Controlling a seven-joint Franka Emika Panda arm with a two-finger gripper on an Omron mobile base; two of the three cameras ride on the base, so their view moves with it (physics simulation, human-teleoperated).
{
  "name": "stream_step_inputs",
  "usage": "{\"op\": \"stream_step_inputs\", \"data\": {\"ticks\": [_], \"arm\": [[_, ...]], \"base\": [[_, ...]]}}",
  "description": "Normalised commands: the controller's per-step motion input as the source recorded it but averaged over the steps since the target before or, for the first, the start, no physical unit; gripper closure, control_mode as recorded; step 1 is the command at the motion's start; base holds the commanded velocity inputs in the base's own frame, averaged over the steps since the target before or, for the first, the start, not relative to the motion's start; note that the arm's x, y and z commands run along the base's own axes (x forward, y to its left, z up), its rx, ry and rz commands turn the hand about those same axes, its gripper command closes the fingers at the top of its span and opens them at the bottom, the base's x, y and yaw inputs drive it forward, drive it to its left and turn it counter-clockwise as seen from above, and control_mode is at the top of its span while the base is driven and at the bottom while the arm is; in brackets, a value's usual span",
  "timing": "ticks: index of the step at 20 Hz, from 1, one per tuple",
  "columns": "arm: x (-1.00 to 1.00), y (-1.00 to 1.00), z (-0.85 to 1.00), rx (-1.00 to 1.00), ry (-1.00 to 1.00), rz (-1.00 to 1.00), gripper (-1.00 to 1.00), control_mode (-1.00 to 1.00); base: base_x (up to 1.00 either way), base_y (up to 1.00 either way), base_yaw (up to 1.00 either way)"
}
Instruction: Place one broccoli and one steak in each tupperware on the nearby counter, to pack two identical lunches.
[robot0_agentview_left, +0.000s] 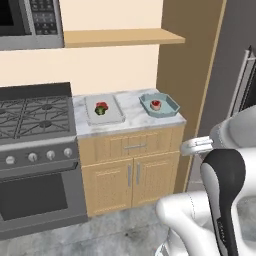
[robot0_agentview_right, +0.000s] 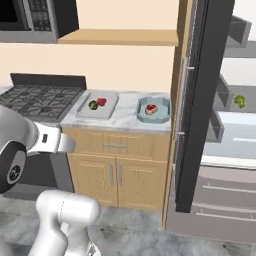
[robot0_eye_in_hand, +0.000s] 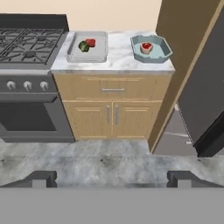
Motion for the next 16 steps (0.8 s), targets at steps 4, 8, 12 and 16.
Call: {"op": "stream_step_inputs", "data": {"ticks": [4,8,12,16], "arm": [[0.00,0.00,0.00,0.00,0.00,0.00,-1.00,1.00],[0.00,0.00,0.00,0.00,0.00,0.00,-1.00,1.00],[0.00,0.00,0.00,0.00,0.00,0.00,-1.00,1.00],[0.00,0.00,0.00,0.00,0.00,0.00,-1.00,1.00]], "base": [[-0.50,-0.80,0.09],[-0.50,-0.97,0.04],[-0.23,-0.85,0.03],[0.00,-0.89,0.03]]}}
